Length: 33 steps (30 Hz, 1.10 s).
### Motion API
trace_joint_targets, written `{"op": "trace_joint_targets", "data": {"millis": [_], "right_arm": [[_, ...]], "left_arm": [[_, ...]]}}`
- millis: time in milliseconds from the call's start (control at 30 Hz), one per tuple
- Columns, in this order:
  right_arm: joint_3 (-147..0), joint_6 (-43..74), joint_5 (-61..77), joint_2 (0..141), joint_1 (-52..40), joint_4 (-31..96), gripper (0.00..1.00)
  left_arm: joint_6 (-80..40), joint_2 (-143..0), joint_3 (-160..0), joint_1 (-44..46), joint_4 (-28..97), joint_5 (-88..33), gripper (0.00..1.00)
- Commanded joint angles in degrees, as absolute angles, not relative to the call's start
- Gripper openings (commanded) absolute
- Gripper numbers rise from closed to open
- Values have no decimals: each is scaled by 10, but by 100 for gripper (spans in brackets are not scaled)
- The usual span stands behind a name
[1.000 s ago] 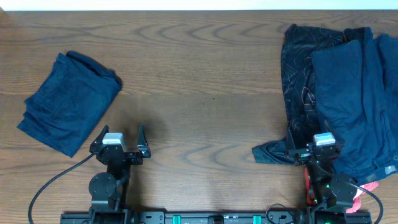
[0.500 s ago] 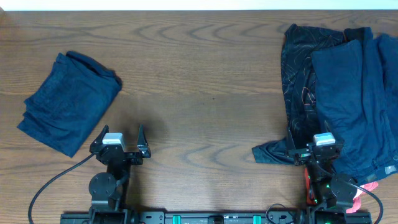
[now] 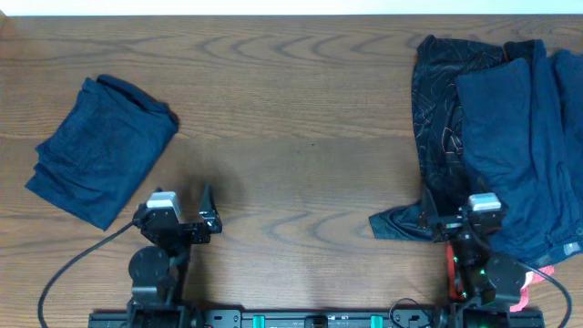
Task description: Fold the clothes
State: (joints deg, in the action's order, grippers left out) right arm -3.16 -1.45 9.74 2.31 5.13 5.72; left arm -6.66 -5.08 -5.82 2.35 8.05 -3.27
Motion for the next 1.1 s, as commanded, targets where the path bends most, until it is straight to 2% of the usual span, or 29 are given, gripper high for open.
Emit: {"op": "trace_joint_targets", "data": {"millis": [0, 200, 467, 600, 633, 700, 833, 900, 1000, 1067], "right_arm": [[-103, 4, 30, 69, 48, 76, 99], [-249, 4, -16, 280, 49, 140, 99], [-529, 1, -50, 676, 70, 299, 99], [-626, 1, -33, 833, 80, 306, 99], [-640, 1, -43, 865, 81, 299, 98], [-654, 5, -63, 917, 86, 276, 87], [-657, 46, -98, 996, 95, 211, 83], [-657, 57, -100, 1021, 98, 190, 77], [-657, 78, -116, 1051, 98, 163, 66], [-657, 89, -120, 1065, 98, 154, 53]], "left_arm": [[-80, -102, -136, 21, 94, -41, 98], [-74, -276, -289, 20, 194, -40, 98], [-73, -508, -481, 20, 356, -41, 98], [-74, -597, -537, 21, 393, -41, 98], [-74, -615, -541, 21, 393, -41, 98], [-74, -642, -542, 21, 392, -41, 98], [-74, -685, -542, 21, 392, -41, 98], [-76, -698, -542, 21, 392, -41, 98], [-76, -709, -542, 21, 392, -41, 98], [-76, -711, -542, 21, 392, -41, 98]]}}
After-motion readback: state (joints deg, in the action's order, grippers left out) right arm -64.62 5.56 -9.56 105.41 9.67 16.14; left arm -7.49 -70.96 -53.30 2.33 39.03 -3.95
